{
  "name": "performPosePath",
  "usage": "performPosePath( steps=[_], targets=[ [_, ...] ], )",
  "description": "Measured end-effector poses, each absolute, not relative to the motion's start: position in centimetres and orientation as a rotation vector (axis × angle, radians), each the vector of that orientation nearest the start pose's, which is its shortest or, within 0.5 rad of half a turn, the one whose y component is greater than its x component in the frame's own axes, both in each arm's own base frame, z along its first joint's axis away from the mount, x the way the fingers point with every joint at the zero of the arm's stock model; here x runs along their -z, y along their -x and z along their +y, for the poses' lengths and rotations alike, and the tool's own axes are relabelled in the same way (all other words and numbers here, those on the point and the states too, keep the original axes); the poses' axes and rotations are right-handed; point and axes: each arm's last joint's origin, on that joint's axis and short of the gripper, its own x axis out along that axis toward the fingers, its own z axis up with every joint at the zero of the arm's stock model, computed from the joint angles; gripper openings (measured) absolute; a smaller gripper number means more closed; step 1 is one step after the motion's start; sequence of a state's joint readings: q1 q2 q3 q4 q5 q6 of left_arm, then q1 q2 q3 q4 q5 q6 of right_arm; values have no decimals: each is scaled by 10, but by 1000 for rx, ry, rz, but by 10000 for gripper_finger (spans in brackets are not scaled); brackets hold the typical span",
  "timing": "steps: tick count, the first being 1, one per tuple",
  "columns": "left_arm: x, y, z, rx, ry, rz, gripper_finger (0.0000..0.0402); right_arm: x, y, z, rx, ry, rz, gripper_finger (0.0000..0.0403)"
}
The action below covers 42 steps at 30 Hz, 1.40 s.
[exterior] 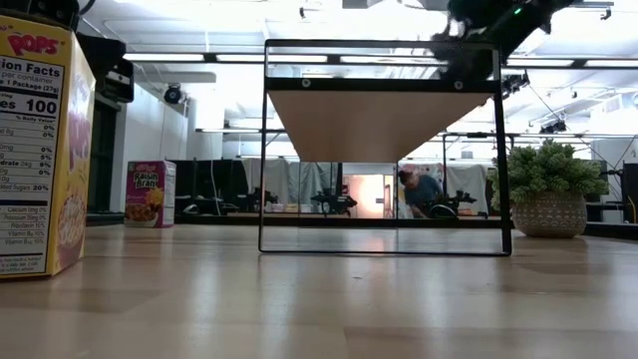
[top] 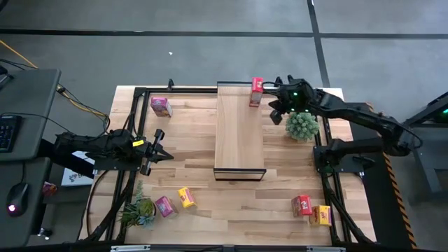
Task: Stack cereal on shelf
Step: Put the top purple cereal box on the shelf
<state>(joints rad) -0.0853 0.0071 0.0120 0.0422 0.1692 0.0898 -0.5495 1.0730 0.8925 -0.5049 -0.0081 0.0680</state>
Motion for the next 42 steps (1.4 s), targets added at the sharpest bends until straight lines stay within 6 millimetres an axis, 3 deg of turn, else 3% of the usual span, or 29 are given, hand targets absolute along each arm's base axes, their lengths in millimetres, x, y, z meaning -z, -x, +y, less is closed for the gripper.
performPosePath(
  steps=[5, 12, 17, 23, 33, 37, 42],
  targets=[
    [-171, -96, -13, 253, -91, -59, 0, -293, -168, -94, 468, -231, 542, 0],
    [-171, -96, -13, 252, -91, -59, 0, -249, -151, -70, 332, -199, 236, 0],
    [-171, -96, -13, 252, -91, -59, 0, -234, -150, -59, 211, -162, -60, 0],
    [-172, -96, -13, 251, -98, -69, 0, -239, -147, -49, 162, -103, -280, 0],
    [-206, -88, -11, 171, -200, -443, 0, -242, -147, -45, 138, -51, -310, 0],
    [-209, -91, -3, -113, -128, -328, 17, -242, -147, -45, 154, -49, -309, 0],
    [-227, -95, 8, -518, -151, -97, 93, -240, -147, -47, 212, -69, -300, 0]
  ],
)
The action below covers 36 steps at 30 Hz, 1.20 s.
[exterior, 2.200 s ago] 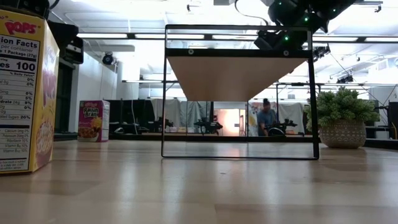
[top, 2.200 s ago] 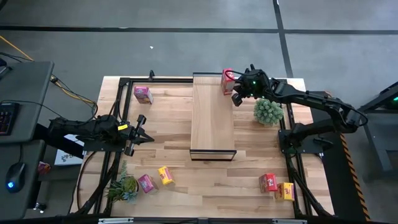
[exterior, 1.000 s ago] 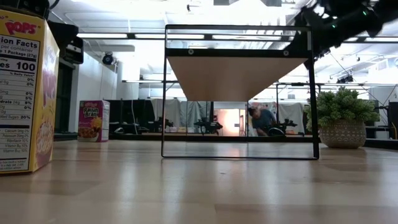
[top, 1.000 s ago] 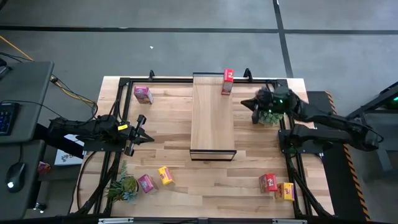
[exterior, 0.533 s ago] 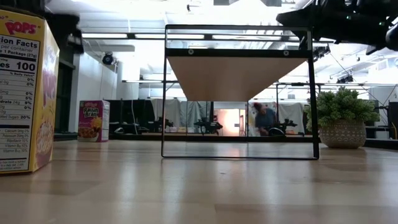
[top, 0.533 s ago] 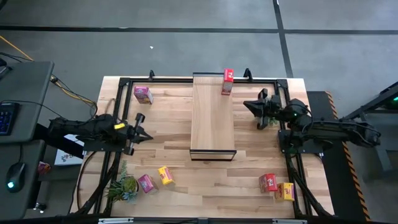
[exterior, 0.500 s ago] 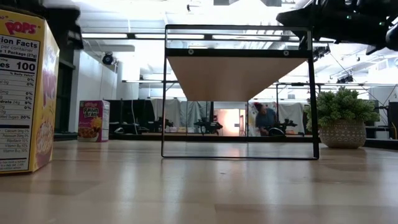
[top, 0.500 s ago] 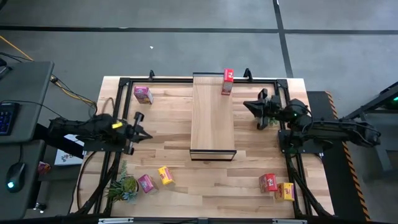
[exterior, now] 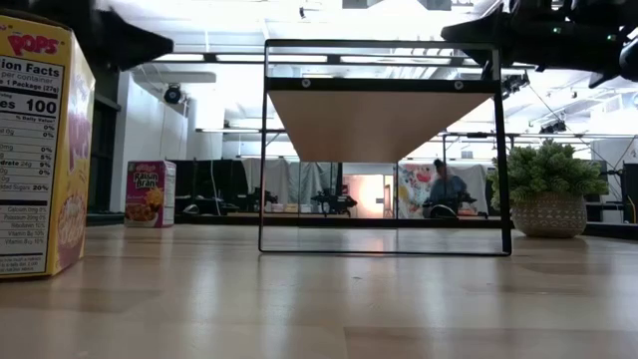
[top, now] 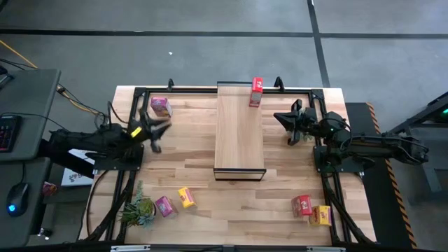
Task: Stack cereal on shelf
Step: Put the top purple cereal box on the shelf
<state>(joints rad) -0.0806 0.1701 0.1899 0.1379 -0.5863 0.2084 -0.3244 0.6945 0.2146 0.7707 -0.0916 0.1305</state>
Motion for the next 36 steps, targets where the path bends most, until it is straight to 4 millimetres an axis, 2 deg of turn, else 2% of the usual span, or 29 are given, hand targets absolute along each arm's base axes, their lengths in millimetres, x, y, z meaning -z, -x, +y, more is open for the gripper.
performPosePath(
  steps=[3, 7, 10, 14, 21, 26, 30, 33, 36],
  targets=[
    [-250, -96, 16, -714, -192, 96, 148, -239, -148, -47, 230, -75, -291, 0],
    [-278, -101, 27, -855, -156, 345, 204, -238, -149, -48, 232, -92, -285, 0],
    [-295, -113, 38, -890, -104, 525, 223, -237, -150, -48, 232, -103, -278, 0],
    [-309, -135, 63, -881, -38, 800, 227, -234, -152, -50, 250, -109, -261, 0],
    [-314, -156, 127, -903, 46, 1359, 227, -229, -156, -52, 278, -144, -230, 0],
    [-305, -163, 164, -817, 25, 1536, 227, -226, -159, -53, 280, -149, -208, 0],
    [-289, -166, 178, -610, -31, 1620, 227, -224, -160, -53, 281, -150, -199, 0],
    [-278, -167, 177, -444, -124, 1706, 227, -224, -160, -53, 280, -150, -200, 0],
    [-274, -171, 174, -395, -175, 1718, 227, -224, -160, -53, 280, -150, -200, 0]
  ],
)
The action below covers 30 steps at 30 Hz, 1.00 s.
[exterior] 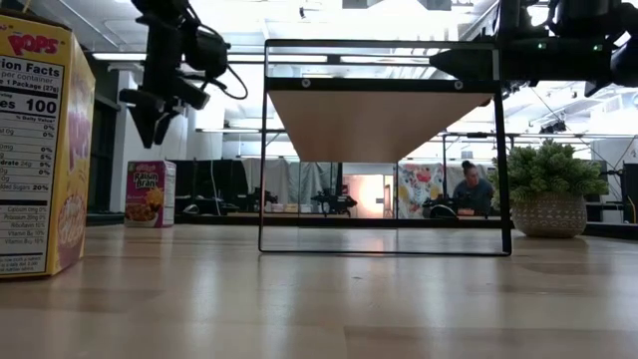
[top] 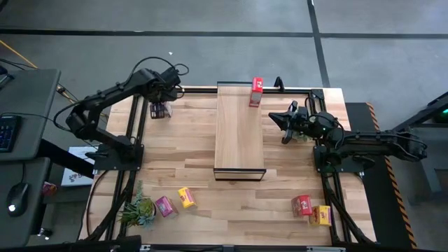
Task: Stack cereal on shelf
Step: Put the top purple cereal box on the shelf
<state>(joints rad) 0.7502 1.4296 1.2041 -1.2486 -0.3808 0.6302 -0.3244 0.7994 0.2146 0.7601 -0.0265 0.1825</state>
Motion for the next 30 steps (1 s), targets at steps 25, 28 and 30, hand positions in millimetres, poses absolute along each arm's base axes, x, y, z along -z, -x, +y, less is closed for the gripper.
performPosePath(
  steps=[25, 28, 30],
  targets=[
    [-249, -164, 184, -205, -304, 1692, 227, -224, -160, -53, 278, -153, -192, 0],
    [-247, -166, 188, -248, -333, 1675, 227, -224, -160, -53, 278, -152, -192, 0],
    [-248, -165, 189, -248, -335, 1676, 227, -224, -160, -53, 278, -152, -192, 0]
  ],
)
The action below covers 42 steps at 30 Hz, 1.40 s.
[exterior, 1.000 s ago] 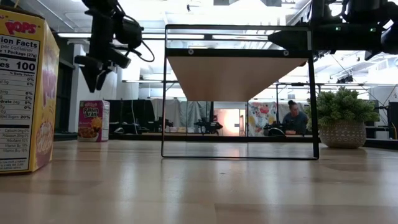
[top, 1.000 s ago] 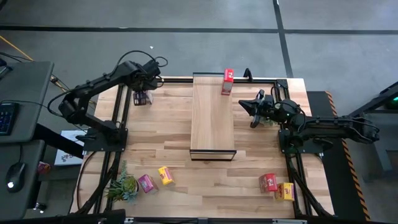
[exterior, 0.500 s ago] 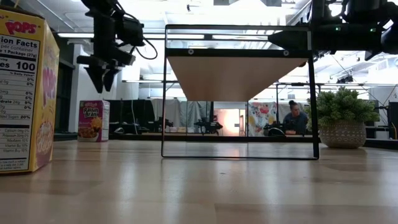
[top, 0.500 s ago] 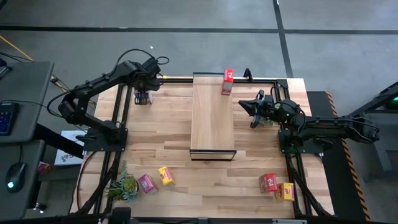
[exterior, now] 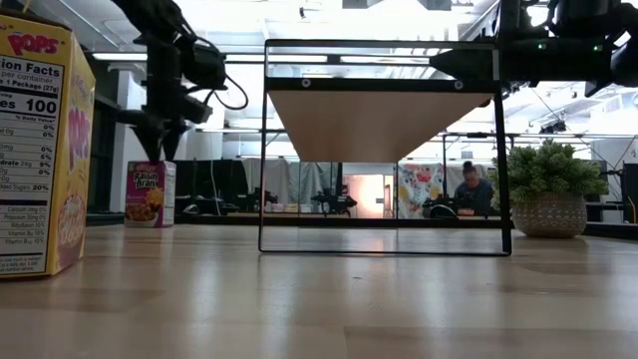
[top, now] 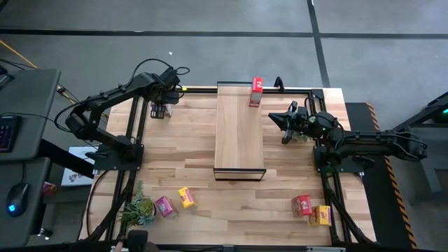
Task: Stack cereal on shelf
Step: Put the top purple cereal box on the shelf
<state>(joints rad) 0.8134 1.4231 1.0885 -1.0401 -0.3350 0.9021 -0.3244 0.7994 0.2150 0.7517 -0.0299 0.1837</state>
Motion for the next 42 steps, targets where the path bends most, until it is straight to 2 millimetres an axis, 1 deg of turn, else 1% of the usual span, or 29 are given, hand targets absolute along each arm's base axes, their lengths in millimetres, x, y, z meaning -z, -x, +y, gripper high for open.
performPosePath(
  steps=[8, 12, 15, 20, 23, 26, 31, 33, 36, 39, 42],
  targets=[
    [-247, -159, 196, -279, -319, 1703, 227, -224, -160, -53, 278, -153, -192, 0],
    [-239, -157, 204, -310, -256, 1720, 227, -224, -160, -53, 277, -155, -192, 0],
    [-231, -159, 207, -288, -229, 1737, 227, -224, -160, -53, 278, -155, -191, 0],
    [-225, -162, 206, -255, -187, 1737, 227, -224, -160, -53, 278, -153, -189, 0],
    [-226, -161, 203, -239, -176, 1744, 225, -224, -160, -53, 278, -153, -189, 0],
    [-226, -159, 200, -242, -143, 1775, 203, -223, -160, -53, 278, -152, -189, 0],
    [-228, -159, 195, -255, -124, 1790, 134, -223, -160, -53, 278, -153, -189, 0],
    [-234, -162, 192, -254, -127, 1787, 106, -223, -160, -53, 278, -153, -189, 0],
    [-254, -168, 187, -282, -140, 1751, 79, -224, -160, -53, 278, -152, -189, 0],
    [-283, -174, 177, -301, -161, 1699, 72, -224, -160, -53, 278, -152, -189, 0],
    [-324, -182, 160, -325, -198, 1581, 77, -224, -160, -53, 278, -152, -190, 0]
  ],
)
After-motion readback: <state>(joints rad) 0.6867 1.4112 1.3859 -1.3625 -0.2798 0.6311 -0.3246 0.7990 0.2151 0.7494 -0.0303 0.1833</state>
